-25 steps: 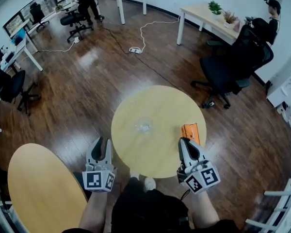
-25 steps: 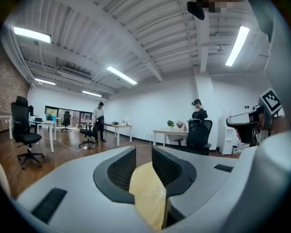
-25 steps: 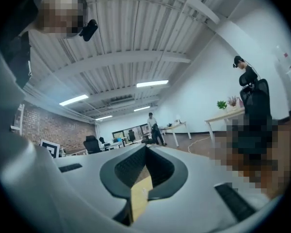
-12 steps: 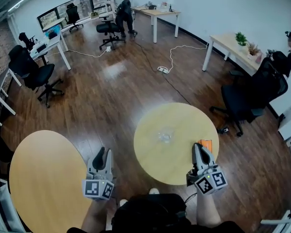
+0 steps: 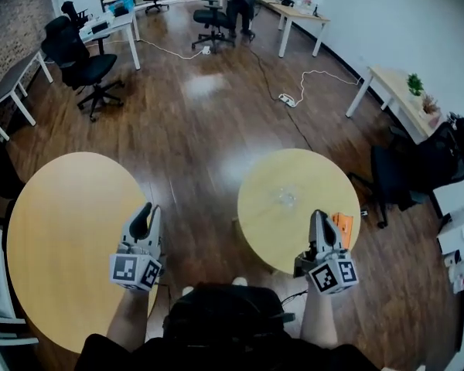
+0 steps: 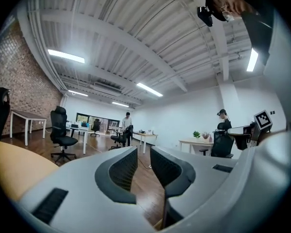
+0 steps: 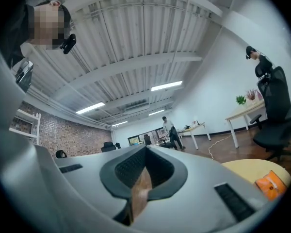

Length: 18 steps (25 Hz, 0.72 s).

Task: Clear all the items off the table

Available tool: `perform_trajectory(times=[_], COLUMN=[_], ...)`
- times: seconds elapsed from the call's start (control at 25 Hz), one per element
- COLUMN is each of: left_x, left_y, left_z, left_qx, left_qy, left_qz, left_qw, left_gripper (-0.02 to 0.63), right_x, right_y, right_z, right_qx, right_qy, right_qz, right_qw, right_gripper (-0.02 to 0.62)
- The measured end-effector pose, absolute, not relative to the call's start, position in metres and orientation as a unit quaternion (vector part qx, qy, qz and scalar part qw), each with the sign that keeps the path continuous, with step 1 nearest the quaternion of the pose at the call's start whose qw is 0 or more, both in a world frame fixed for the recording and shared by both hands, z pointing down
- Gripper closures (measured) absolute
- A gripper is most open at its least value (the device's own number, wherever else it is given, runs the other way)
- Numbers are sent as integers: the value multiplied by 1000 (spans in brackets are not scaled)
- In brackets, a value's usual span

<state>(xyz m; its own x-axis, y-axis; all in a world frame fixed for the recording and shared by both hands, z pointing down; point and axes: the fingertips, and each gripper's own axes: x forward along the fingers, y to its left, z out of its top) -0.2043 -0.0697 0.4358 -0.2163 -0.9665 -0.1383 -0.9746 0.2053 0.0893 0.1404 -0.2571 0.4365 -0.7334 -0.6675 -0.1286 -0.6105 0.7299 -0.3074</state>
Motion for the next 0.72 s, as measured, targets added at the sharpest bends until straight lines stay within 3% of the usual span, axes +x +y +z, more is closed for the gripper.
perform_trajectory(times=[0.72], left_x=[-234], left_y=[-33], left_z=[431], left_qx=[-611], left_qy=[786], left_qz=[93], left_qw=[10], left_gripper=[528], right_x=[97], right_y=[-233], right_z=[421], right_qx=[-340], right_qy=[933], right_qz=[-106], right_qw=[57], right_gripper=[594])
